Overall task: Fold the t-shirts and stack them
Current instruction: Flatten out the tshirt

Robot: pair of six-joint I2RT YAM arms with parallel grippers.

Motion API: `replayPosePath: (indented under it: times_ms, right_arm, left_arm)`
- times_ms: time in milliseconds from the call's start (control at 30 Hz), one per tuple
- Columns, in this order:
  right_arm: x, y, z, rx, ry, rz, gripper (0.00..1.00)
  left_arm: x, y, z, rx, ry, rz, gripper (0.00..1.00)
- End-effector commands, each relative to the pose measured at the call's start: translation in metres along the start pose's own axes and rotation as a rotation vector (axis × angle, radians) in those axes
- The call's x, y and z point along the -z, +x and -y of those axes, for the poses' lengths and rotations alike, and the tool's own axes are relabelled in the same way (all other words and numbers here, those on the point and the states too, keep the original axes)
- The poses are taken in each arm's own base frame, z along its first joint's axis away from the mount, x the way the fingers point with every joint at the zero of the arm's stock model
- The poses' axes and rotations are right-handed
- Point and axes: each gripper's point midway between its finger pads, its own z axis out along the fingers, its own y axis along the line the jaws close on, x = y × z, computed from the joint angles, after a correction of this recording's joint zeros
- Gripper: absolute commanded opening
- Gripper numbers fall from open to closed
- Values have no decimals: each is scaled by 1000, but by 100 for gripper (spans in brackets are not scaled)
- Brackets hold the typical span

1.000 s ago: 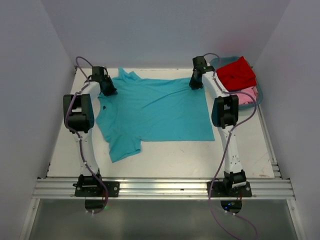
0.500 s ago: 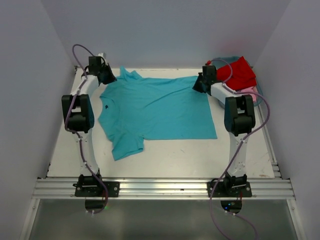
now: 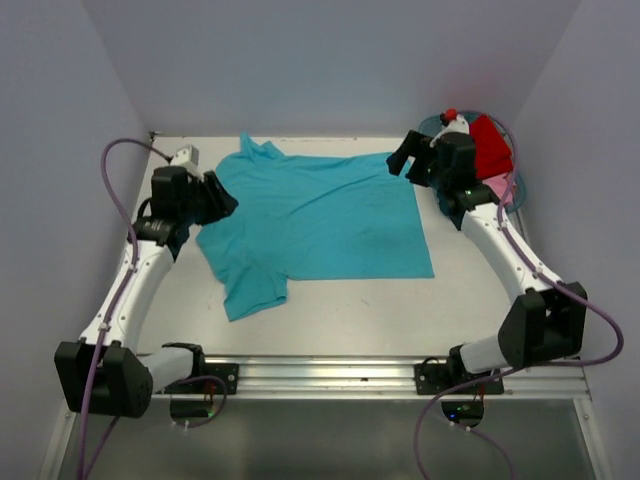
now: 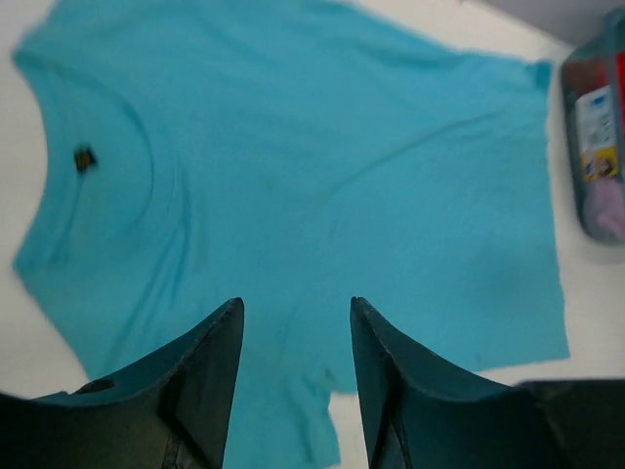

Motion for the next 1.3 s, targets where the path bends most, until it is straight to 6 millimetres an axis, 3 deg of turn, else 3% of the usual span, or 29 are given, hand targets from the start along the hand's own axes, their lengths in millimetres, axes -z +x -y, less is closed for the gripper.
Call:
replayPosePath:
  times_ms: [0, 100, 167, 367, 667, 967, 1267]
  right_arm:
    - [36, 79, 46, 25, 159, -218, 86]
    - [62, 96, 53, 31, 184, -232, 86]
    - [73, 108, 55, 39, 197, -272, 86]
    - [85, 122, 59, 58, 218, -310, 87]
    - [89, 140, 69, 63, 261, -364, 87]
    - [89, 147, 74, 72, 273, -374, 87]
    - [90, 153, 75, 71, 255, -378, 87]
  left_arm:
    - [23, 141, -53, 159, -172, -381, 50]
    - [49, 170, -45, 235, -159, -395, 48]
    - [62, 172, -37, 259, -153, -370, 48]
    - [81, 192, -54, 265, -256, -412, 49]
    - [76, 241, -82, 290, -358, -528, 49]
    - [74, 250, -91, 149, -459, -599, 49]
    - [70, 254, -97, 136, -543, -654, 49]
